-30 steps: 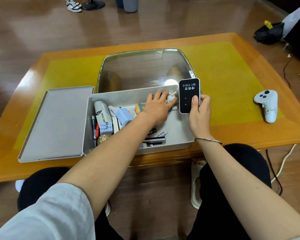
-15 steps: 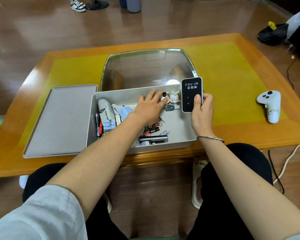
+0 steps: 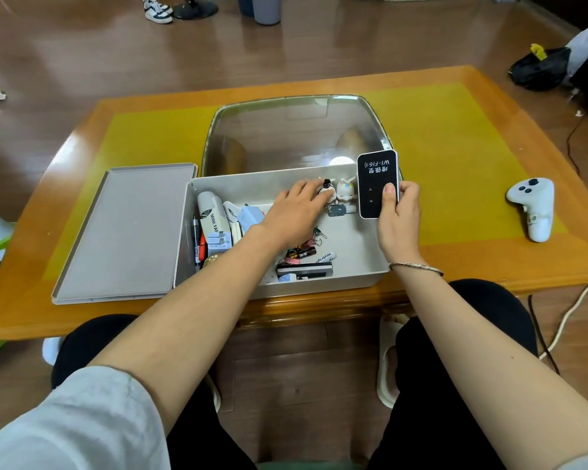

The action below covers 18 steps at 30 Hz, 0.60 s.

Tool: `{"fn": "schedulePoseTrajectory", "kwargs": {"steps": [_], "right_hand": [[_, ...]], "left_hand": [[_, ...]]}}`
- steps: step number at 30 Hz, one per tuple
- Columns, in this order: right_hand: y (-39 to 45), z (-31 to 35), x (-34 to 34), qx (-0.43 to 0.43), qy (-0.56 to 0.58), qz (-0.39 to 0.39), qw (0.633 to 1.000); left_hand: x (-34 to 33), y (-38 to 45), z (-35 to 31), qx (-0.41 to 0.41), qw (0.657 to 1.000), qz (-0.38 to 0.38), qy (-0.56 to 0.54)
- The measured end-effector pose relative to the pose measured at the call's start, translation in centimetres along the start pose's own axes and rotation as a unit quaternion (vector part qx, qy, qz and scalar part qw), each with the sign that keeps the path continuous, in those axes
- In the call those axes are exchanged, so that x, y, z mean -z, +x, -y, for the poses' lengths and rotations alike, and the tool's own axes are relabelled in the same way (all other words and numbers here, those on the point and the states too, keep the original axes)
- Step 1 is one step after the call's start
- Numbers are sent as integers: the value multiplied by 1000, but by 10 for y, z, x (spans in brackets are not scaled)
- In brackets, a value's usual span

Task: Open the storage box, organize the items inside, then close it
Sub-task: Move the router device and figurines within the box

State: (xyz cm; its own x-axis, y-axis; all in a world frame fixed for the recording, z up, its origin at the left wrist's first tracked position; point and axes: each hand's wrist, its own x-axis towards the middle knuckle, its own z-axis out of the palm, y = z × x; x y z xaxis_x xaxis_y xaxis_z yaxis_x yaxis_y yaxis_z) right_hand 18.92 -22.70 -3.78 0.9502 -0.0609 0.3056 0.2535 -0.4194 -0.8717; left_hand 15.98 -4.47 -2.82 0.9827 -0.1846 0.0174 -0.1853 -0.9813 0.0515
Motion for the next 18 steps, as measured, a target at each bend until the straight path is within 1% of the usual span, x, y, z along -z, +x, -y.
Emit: {"fn": "schedulePoseTrajectory", "kwargs": {"steps": [1, 2, 3, 5, 7, 13, 16, 18], "right_hand": [[0, 1, 0, -1, 2, 1, 1000], [1, 1, 1, -2, 4, 4, 1000], [1, 1, 2, -5, 6, 8, 1000], [3, 2, 6, -12, 16, 18, 1000], [7, 2, 11, -16, 29, 35, 999], [10, 6, 15, -9, 4, 90, 996], [9, 5, 15, -13, -3, 100, 995], [10, 4, 16, -12, -2, 97, 995]], "left_hand": [[-1, -2, -1, -7, 1000, -28, -9], [-1, -4, -1, -8, 999, -41, -24], [-2, -6, -2, -9, 998, -35, -41], [-6, -9, -4, -14, 999, 20, -48], [-10, -11, -4, -13, 996, 78, -32], [-11, -2, -7, 2, 994, 109, -12], [-11, -1, -8, 11, 995, 98, -27], [-8, -2, -7, 25, 997, 52, -51]]}}
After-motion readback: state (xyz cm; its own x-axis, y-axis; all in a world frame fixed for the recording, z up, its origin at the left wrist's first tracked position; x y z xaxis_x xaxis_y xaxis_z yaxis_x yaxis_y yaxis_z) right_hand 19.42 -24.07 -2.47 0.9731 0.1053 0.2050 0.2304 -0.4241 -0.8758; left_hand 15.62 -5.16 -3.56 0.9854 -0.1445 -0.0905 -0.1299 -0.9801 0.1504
